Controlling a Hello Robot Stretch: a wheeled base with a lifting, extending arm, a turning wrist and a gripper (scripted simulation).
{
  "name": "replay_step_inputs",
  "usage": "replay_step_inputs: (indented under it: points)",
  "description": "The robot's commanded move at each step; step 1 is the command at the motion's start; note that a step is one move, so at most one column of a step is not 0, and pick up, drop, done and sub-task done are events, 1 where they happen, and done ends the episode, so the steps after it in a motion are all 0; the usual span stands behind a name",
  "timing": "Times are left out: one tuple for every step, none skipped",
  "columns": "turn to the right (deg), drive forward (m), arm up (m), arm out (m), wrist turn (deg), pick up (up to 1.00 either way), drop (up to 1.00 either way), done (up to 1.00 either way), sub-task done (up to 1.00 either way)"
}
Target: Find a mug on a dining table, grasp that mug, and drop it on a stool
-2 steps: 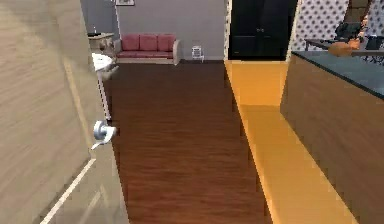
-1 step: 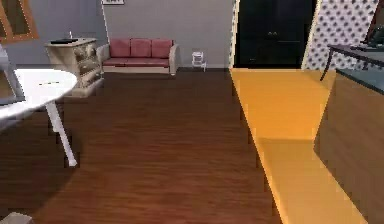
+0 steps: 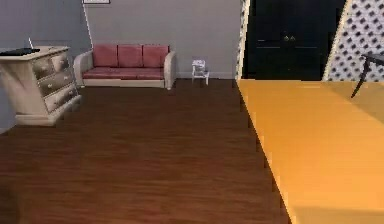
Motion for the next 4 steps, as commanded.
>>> replay_step_inputs:
  points:
    - [0.0,1.0,0.0,0.0,0.0,0.0,0.0,0.0,0.0]
    - [0.0,1.0,0.0,0.0,0.0,0.0,0.0,0.0,0.0]
    - [0.0,1.0,0.0,0.0,0.0,0.0,0.0,0.0,0.0]
    - [0.0,0.9,0.0,0.0,0.0,0.0,0.0,0.0,0.0]
